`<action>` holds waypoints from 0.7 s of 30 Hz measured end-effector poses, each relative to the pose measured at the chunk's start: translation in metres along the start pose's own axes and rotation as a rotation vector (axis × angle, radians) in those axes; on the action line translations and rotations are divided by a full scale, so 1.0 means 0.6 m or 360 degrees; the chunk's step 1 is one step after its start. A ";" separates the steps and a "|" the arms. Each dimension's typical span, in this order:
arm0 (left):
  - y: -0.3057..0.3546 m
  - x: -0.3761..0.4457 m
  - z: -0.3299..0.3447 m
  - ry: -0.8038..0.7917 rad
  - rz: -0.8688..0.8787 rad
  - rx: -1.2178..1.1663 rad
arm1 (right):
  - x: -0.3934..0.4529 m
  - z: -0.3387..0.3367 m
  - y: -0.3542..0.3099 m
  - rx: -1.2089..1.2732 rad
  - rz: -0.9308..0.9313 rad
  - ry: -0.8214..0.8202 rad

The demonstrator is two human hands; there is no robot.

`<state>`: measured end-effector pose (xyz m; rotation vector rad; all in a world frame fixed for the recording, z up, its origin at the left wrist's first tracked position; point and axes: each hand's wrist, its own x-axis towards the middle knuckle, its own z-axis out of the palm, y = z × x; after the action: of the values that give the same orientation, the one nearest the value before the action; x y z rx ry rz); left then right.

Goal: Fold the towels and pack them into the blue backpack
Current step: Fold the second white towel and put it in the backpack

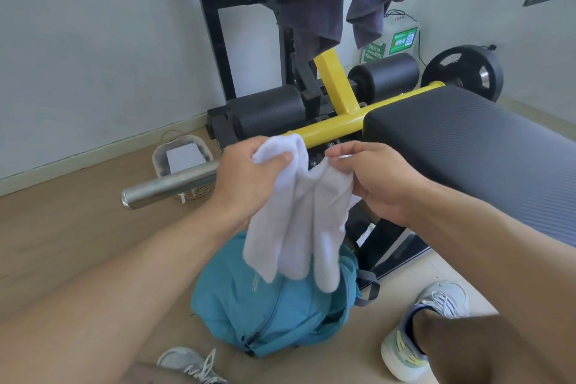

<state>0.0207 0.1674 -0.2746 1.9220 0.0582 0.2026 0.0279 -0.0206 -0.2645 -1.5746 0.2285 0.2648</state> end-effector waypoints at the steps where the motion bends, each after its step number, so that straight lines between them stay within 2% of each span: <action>1: 0.000 -0.002 0.003 -0.0067 0.0052 0.0079 | -0.005 0.005 -0.001 0.0031 0.0004 -0.0024; 4: 0.002 -0.007 0.006 -0.0189 0.0163 0.0199 | -0.013 0.017 -0.003 0.0137 0.0006 -0.0068; 8: 0.005 -0.005 0.002 -0.0216 0.0130 0.0153 | -0.021 0.017 -0.002 0.0261 -0.0060 -0.0187; 12: 0.001 0.000 -0.004 -0.0254 0.0069 0.0018 | -0.023 0.009 0.011 -0.0499 -0.0505 -0.0203; 13: 0.001 0.001 -0.005 -0.0291 0.0059 -0.0030 | -0.023 0.008 0.013 -0.0586 -0.0569 -0.0176; 17: 0.006 -0.003 0.000 -0.0463 0.0033 -0.0203 | -0.025 0.012 0.014 -0.0668 -0.0706 -0.0041; 21: 0.010 -0.003 0.003 -0.0466 0.0070 -0.0220 | -0.024 0.012 0.009 -0.0854 -0.0894 0.0108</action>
<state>0.0191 0.1633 -0.2698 1.7975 -0.1892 -0.0464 0.0123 -0.0140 -0.2652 -2.1054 -0.2592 -0.1863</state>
